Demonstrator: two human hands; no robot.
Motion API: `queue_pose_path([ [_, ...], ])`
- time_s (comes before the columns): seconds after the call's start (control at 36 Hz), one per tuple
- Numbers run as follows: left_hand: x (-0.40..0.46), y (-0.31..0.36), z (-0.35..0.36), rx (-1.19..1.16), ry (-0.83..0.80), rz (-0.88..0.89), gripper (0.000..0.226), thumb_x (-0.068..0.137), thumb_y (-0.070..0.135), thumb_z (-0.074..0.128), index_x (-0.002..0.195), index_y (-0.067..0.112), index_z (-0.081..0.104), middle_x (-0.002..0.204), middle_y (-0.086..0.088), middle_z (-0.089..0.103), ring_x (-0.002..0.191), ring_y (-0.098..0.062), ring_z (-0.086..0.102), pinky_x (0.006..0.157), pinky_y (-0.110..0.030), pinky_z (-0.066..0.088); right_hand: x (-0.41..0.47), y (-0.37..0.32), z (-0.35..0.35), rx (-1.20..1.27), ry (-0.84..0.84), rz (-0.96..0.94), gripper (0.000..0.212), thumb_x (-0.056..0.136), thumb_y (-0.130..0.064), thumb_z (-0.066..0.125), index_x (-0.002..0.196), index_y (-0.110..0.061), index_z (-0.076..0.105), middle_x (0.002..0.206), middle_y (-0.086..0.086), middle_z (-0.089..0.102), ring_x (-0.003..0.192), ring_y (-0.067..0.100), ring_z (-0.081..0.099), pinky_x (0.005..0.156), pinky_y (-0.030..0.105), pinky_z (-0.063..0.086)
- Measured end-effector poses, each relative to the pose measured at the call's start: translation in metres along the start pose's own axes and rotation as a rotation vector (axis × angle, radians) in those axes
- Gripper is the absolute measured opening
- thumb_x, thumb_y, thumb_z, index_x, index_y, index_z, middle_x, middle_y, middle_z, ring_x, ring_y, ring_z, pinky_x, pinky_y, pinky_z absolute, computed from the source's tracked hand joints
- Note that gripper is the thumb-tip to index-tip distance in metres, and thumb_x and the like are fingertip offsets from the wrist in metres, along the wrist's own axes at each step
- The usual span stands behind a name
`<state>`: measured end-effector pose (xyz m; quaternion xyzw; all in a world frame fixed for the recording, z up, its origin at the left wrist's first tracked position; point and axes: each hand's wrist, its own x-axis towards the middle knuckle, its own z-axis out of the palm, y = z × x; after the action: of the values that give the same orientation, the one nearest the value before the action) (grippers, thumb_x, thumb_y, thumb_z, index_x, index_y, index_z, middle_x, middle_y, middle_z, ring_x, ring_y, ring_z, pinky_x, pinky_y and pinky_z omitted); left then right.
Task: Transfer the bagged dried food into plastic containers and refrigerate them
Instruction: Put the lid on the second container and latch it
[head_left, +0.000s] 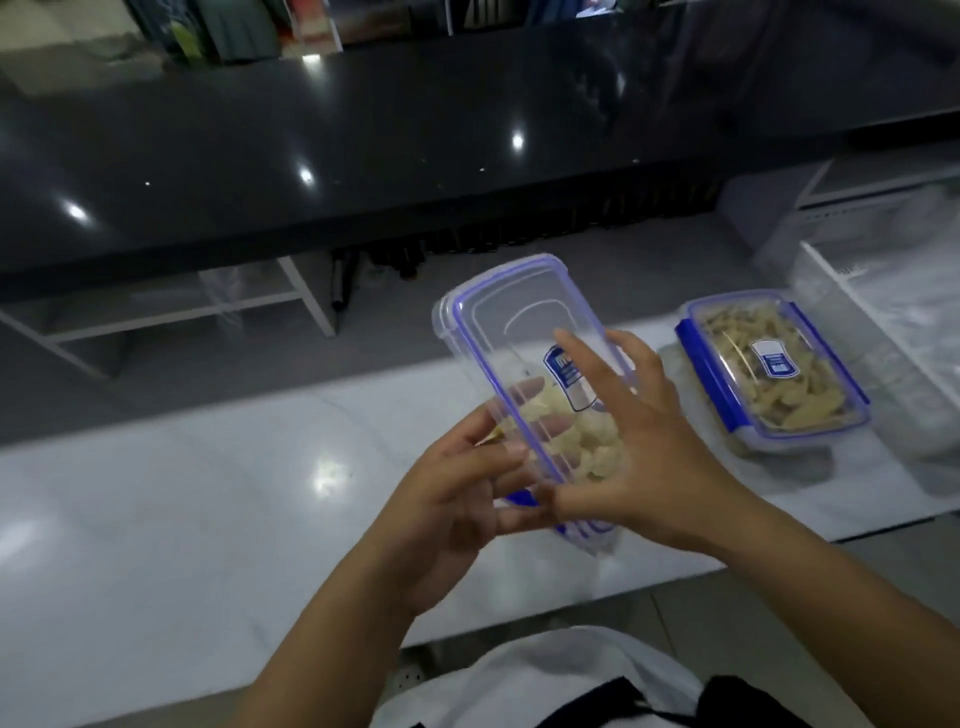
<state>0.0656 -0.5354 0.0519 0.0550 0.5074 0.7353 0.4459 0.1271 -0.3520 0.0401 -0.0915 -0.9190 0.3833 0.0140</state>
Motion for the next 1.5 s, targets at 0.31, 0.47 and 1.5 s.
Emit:
queue_pose_path([
  [0.31,0.044,-0.1,-0.013,-0.395,0.782,-0.156,0.039,0.09,0.002,0.059,0.122,0.023,0.052,0.105,-0.013,0.059,0.1,-0.026,0.058,0.096,-0.044,0.05,0.015,0.101,-0.034,-0.352,-0.254,0.063,0.117,0.051,-0.081,0.065,0.144,-0.064,-0.003,0.156,-0.024,-0.015,0.149,0.022,0.002,0.116,0.053,0.023],
  [0.47,0.061,-0.107,-0.003,-0.469,0.648,-0.214,0.036,0.089,-0.005,0.053,0.121,0.008,0.064,0.101,-0.018,0.065,0.089,-0.031,0.056,0.084,-0.045,0.047,0.03,0.092,0.015,-0.461,-0.383,-0.054,0.115,0.053,-0.077,0.062,0.146,-0.057,-0.004,0.158,-0.01,-0.016,0.143,0.032,0.008,0.116,0.048,0.018],
  [1.5,0.096,-0.093,-0.023,-0.101,0.471,-0.091,0.054,0.098,0.005,0.056,0.138,0.039,0.044,0.114,-0.014,0.073,0.104,-0.035,0.071,0.088,-0.06,0.056,0.084,0.12,-0.025,-0.71,-0.137,0.233,0.11,0.056,-0.082,0.05,0.15,-0.054,0.002,0.164,0.001,-0.011,0.143,0.049,0.002,0.116,0.061,0.007],
])
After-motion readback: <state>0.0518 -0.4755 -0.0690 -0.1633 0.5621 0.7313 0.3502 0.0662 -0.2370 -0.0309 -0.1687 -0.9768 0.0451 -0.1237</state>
